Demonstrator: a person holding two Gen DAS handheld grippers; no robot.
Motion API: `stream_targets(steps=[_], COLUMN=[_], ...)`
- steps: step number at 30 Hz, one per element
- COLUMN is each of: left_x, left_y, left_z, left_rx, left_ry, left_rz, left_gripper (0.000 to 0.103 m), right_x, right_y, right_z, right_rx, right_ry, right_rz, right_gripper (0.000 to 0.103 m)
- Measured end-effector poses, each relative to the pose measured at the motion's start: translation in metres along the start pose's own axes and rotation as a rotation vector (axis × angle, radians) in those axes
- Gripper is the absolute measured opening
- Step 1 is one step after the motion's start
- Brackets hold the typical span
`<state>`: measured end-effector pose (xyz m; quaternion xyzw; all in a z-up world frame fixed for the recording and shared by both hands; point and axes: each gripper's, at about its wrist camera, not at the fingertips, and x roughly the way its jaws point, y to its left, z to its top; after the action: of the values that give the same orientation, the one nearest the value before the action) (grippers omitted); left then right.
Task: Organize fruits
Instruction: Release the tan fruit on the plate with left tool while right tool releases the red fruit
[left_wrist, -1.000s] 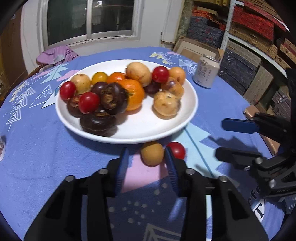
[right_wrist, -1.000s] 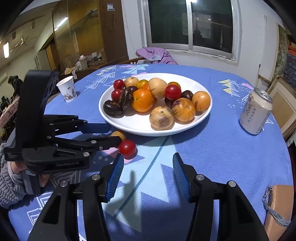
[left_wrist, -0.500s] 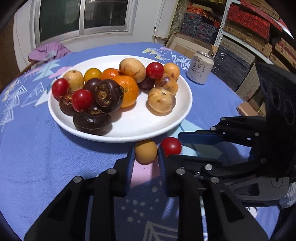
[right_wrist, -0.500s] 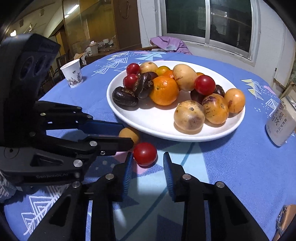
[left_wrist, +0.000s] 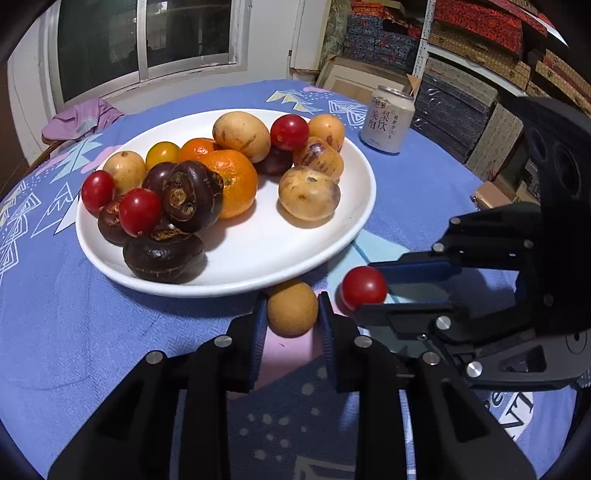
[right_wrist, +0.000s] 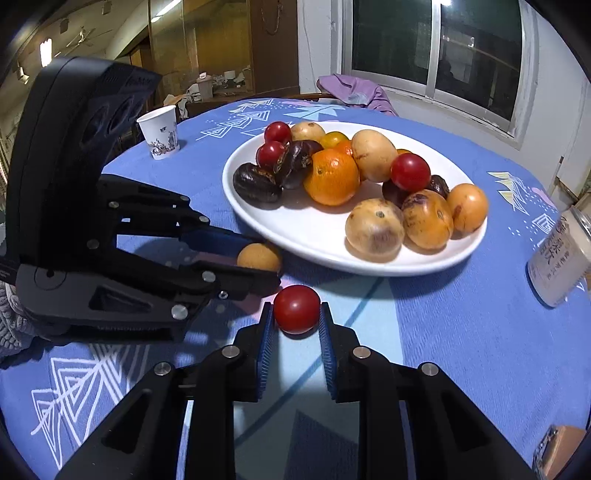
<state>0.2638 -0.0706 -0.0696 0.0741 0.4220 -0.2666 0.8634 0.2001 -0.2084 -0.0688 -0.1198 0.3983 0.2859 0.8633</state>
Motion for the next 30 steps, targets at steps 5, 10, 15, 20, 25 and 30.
stream_targets(steps=[5,10,15,20,25,30], left_x=[-0.019,-0.055,-0.065,-0.048,-0.018,0.012], left_y=[-0.003,0.003,0.022,0.039,0.057,0.069], left_z=[-0.014,-0.007,0.041,0.092,0.117,0.123], left_rx=[-0.020,-0.021,-0.069,-0.082,-0.119,-0.144], left_ry=[-0.012,-0.079,-0.149,-0.175,-0.161,-0.128], left_rz=[0.019,0.097,0.177,0.259,0.286,0.294], left_gripper=[0.026,0.026,0.026,0.026,0.026,0.026], right_x=[-0.016,-0.040,-0.058,-0.039,0.009,0.047], right_y=[-0.001,-0.004,-0.020,-0.043,-0.074,-0.090], right_z=[-0.009,0.002,0.046,0.097,0.128,0.134], right_rx=[0.022,0.059,0.129,0.169,0.239,0.279], right_ry=[-0.029,-0.109,-0.207,-0.218,-0.151,-0.089], right_rz=[-0.005,-0.027,-0.075,-0.139,-0.191,-0.203], right_gripper=[0.025,0.025,0.025,0.025,0.024,0.025])
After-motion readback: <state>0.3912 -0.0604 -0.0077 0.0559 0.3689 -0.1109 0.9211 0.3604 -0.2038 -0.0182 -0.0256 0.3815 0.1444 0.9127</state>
